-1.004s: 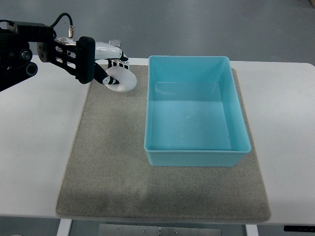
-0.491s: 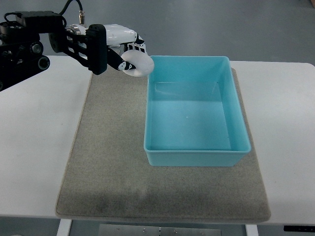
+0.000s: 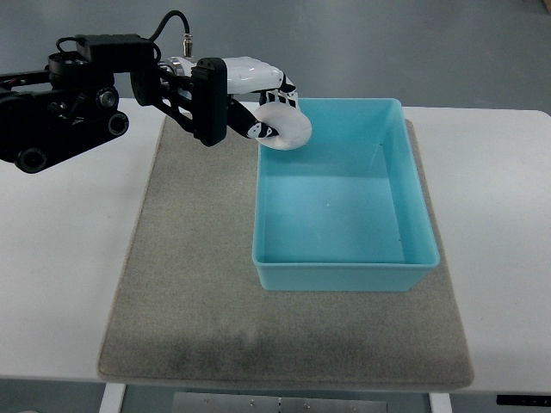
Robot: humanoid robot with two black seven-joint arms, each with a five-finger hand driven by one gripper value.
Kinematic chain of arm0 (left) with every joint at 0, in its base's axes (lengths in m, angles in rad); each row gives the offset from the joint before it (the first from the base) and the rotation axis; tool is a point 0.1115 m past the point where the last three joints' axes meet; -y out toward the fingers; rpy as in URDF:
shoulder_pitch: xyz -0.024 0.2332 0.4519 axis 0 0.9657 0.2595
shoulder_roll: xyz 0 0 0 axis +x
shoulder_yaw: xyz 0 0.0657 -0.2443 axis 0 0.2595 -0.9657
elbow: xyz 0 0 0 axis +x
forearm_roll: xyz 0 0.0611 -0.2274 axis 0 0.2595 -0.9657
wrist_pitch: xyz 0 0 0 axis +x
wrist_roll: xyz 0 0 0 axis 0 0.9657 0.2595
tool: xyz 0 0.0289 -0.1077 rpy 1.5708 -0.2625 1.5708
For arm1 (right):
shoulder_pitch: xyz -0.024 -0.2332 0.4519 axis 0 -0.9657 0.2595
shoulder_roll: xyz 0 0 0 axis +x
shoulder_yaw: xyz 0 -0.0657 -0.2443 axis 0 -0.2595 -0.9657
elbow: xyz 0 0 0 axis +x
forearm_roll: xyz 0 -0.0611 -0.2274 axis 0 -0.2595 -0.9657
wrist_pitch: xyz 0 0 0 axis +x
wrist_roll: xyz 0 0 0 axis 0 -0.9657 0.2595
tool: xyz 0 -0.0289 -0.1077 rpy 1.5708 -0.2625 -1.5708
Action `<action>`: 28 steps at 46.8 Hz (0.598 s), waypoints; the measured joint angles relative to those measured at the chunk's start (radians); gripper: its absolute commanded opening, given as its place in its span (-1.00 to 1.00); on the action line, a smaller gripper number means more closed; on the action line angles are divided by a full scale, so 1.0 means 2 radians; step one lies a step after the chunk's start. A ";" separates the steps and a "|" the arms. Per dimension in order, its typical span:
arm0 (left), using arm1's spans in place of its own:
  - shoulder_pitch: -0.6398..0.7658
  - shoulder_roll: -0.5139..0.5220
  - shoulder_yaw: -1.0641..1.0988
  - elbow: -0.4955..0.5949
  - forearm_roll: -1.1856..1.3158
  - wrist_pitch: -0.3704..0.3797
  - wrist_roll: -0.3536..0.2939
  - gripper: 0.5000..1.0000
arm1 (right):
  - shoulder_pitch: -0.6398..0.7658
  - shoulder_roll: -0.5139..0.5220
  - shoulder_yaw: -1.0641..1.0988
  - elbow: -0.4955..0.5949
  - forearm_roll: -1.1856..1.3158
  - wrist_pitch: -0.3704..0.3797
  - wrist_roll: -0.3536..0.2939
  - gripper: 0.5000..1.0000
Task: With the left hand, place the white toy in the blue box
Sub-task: 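Lift the bunny toy with the left hand and carry it over the blue box, then lower the toy into the blue box and open the left hand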
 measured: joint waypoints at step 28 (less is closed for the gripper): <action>0.031 -0.043 0.000 0.007 -0.002 0.009 0.001 0.04 | 0.000 0.000 0.000 0.000 0.000 0.000 0.000 0.74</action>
